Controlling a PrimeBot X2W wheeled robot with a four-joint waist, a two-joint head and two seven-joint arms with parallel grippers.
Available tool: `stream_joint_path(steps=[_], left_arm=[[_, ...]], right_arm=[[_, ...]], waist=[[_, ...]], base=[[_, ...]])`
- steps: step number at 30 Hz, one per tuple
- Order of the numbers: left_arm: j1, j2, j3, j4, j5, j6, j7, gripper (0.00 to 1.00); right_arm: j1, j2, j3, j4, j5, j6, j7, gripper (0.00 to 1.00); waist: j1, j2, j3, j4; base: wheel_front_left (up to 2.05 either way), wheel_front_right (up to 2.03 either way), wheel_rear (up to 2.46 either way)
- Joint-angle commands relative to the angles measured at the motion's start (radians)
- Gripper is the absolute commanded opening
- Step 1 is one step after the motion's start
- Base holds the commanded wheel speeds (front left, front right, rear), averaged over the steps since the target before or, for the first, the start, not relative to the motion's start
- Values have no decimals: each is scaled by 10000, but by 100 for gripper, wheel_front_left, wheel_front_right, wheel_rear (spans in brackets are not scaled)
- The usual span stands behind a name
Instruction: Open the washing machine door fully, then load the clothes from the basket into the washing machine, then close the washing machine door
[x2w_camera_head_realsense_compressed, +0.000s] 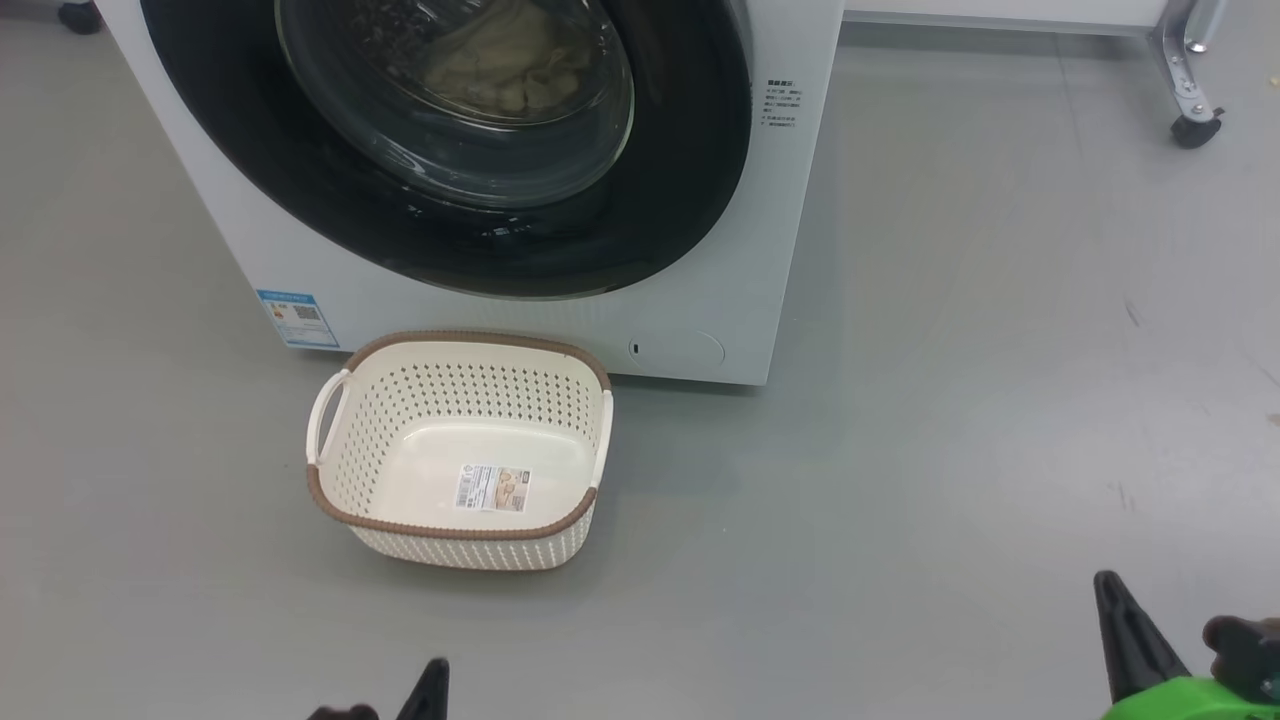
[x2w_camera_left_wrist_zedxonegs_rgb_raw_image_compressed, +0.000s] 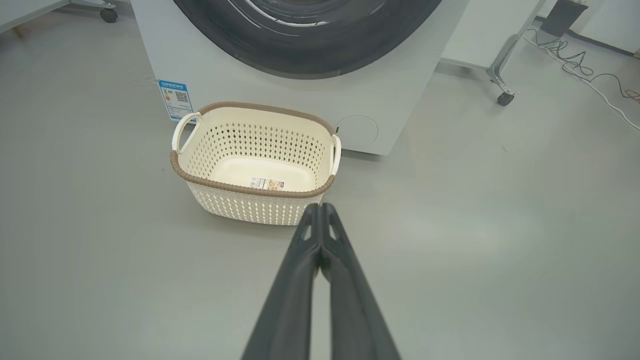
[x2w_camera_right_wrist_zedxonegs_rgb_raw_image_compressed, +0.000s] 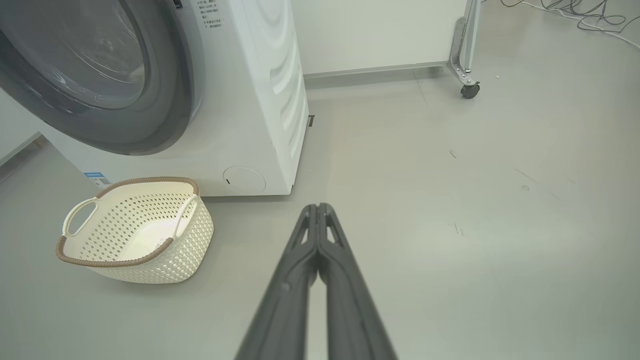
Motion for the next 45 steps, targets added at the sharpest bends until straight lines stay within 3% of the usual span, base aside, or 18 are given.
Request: stream_joint_path(steps=[1,45], left_arm=[[-64,-3,43,-77,-124,-12,32,0],[-393,-133,1707,-734,-4668,-453,1265,0]], right_arm=[[-46,-5,-13,-61,140,0,25,0],[-1094,-111,286,361,5358,-13,772,0]], waist=[[0,0,-3,-10],[0,0,-119,-403]], base=[[0,0,0],[0,0,0]])
